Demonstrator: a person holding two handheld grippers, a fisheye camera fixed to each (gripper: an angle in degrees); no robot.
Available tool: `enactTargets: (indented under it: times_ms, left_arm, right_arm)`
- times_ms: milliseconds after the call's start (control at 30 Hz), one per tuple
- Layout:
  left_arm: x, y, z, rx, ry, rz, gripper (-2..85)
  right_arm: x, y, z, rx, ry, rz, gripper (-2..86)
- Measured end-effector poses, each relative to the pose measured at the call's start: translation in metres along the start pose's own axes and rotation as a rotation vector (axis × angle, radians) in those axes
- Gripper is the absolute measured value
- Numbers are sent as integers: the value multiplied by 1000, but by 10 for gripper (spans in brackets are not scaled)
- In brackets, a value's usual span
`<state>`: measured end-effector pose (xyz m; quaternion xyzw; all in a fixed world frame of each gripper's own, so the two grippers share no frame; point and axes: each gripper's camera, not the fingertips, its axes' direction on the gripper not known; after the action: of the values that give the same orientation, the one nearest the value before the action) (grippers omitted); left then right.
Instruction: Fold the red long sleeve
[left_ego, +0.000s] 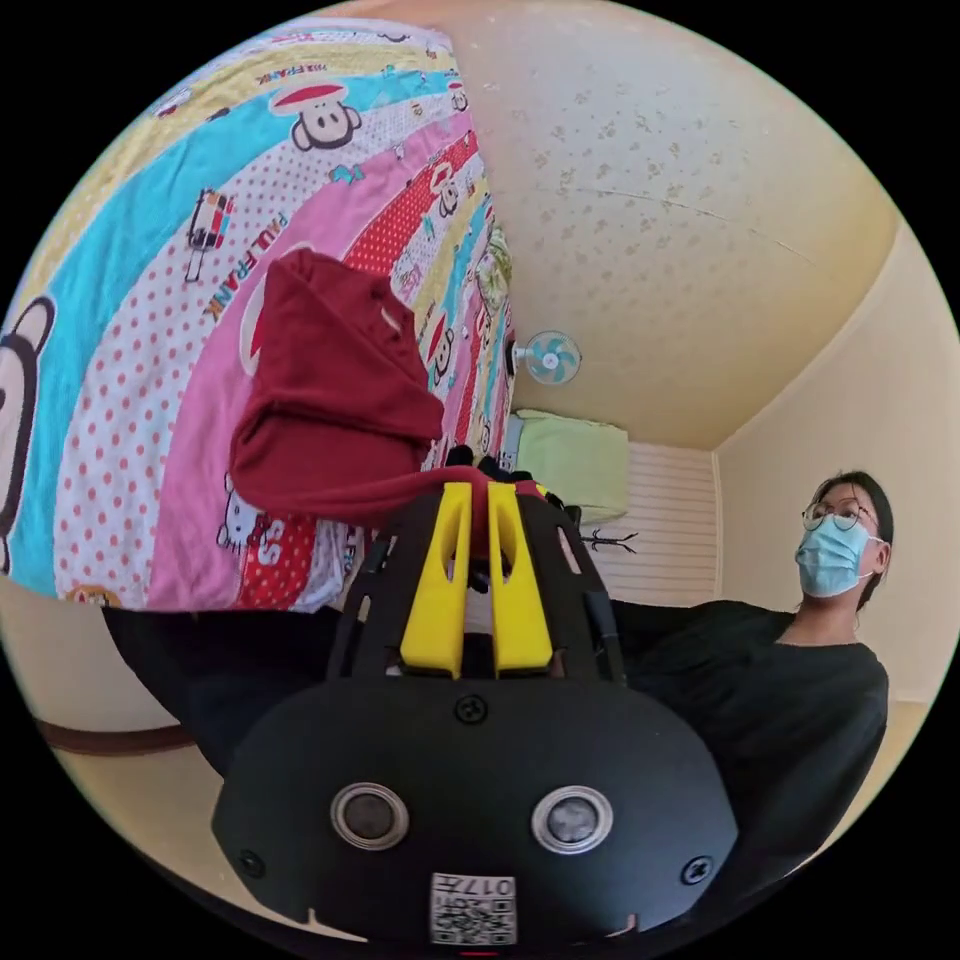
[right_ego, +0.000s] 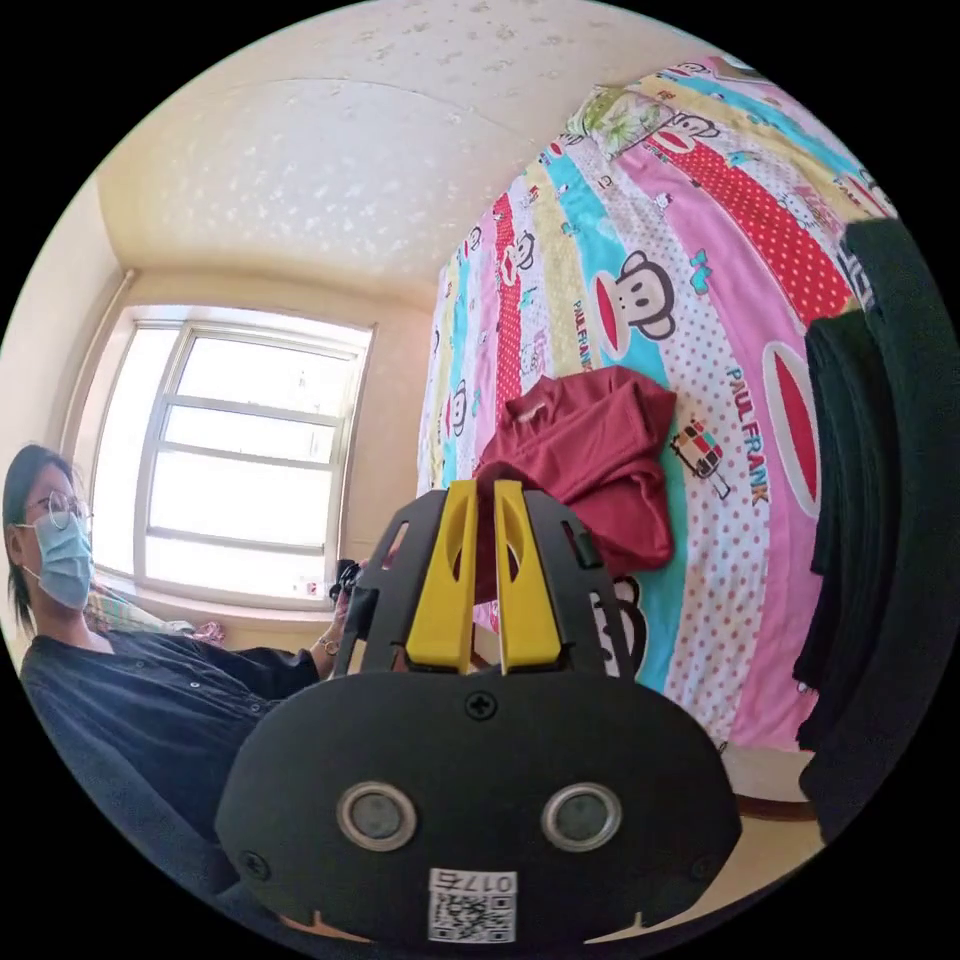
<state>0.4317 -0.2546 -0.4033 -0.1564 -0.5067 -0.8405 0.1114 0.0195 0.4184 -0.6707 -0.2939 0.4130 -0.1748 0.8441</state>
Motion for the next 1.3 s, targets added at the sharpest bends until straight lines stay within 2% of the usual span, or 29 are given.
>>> enactTargets:
  times_ms: [67, 133, 267, 433, 600, 633, 700, 800, 867, 900, 967, 1033, 1200, 1300]
  left_arm:
    - [-2, -47, 4, 81, -34, 7, 47]
    - [-12, -93, 7, 173, -70, -16, 102]
    - [-29, -109, 13, 242, -210, -93, 127]
    - [-65, -72, 68, 26, -692, -167, 137]
    - [-122, -38, 112, -186, -730, -375, 102]
    - [-116, -29, 110, -135, -756, -321, 76]
    - [-103, -17, 103, -62, -762, -239, 63]
    - [-107, 3, 91, 25, -656, -327, 68]
    - [-112, 18, 81, 115, -623, -367, 98]
    - [-120, 26, 77, 163, -566, -406, 124]
    - [-138, 34, 79, 200, -453, -454, 153]
    - [-156, 39, 90, 238, -378, -489, 159]
    - [-170, 52, 109, 356, -320, -597, 127]
    - [-165, 64, 113, 441, -231, -624, 81]
  right_arm:
    - [-4, -67, 35, 29, 61, -52, 46]
    - [-2, -105, 61, 16, 148, -56, 58]
    - [11, -123, 111, -90, 373, -37, 76]
    - [62, -64, 170, -302, 460, 52, 94]
    - [103, -12, 208, -494, 458, 110, 59]
    - [100, -5, 206, -512, 478, 73, 45]
    - [89, 1, 194, -505, 495, 31, 37]
    - [75, 12, 181, -467, 527, -2, 30]
    - [82, 21, 189, -509, 720, 60, 26]
    - [80, 22, 189, -499, 755, 63, 25]
    - [47, 22, 187, -345, 711, -10, 25]
    - [17, 19, 202, -299, 628, -113, 24]
    - [-32, 12, 301, -394, 618, -346, 20]
    - [-9, 26, 381, -603, 720, -400, 13]
